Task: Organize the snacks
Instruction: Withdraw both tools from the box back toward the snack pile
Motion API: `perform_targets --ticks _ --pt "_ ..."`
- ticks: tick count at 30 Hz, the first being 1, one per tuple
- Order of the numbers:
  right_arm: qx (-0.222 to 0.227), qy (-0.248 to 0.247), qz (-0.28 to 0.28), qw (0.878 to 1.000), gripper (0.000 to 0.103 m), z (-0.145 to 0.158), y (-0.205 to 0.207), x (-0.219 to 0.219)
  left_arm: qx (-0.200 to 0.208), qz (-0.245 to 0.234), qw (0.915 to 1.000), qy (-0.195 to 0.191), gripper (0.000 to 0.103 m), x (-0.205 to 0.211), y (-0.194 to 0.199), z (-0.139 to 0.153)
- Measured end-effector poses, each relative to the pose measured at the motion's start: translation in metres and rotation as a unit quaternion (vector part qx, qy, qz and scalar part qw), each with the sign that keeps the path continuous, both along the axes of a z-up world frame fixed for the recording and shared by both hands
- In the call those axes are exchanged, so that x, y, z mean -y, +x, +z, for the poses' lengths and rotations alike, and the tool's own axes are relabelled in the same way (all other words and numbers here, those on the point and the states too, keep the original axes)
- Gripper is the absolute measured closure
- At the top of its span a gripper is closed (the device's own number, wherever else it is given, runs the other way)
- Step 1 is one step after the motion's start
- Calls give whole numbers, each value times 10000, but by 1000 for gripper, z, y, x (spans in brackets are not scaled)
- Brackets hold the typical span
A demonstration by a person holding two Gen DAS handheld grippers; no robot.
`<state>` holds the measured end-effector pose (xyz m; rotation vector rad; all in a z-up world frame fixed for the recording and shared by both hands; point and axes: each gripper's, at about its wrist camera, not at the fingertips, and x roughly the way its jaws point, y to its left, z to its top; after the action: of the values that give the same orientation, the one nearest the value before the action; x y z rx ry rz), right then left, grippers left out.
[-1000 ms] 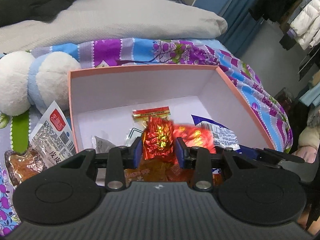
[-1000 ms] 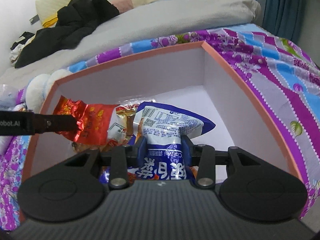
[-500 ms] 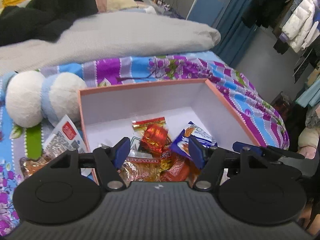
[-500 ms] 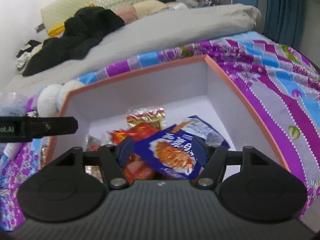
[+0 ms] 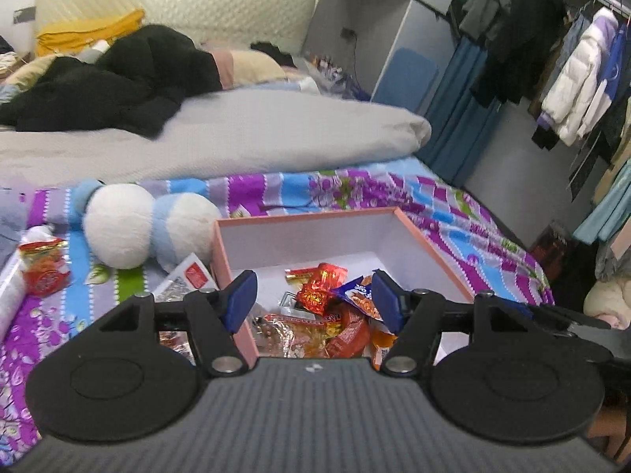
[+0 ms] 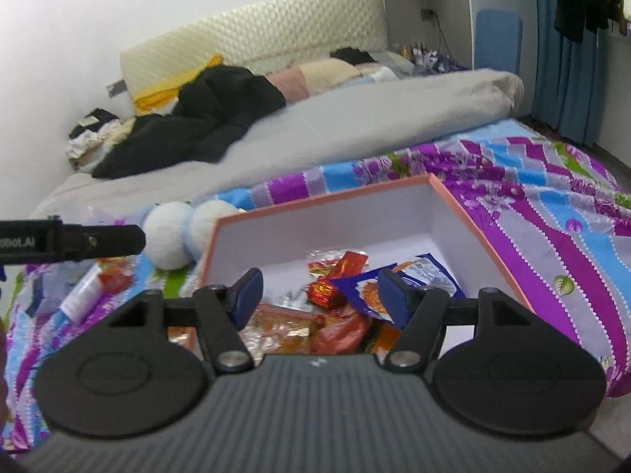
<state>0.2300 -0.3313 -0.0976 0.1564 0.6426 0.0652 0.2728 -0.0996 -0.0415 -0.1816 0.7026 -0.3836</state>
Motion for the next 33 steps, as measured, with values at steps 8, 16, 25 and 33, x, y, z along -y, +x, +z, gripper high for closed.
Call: perform_targets --ticks 8,16,25,33 --pt "289 38 107 9995 37 20 -43 -23 247 103 9996 -135 34 -29 -61 19" --pt "333 76 376 9987 37 19 -80 -53 294 476 9982 -222 34 -64 -114 17" --pt "276 88 803 9964 37 5 -109 -90 256 928 9951 -218 34 -105 -164 -5" --pt "231 87 1117 9934 37 -10 -135 -116 119 1208 9924 -211 34 -129 -200 -32"
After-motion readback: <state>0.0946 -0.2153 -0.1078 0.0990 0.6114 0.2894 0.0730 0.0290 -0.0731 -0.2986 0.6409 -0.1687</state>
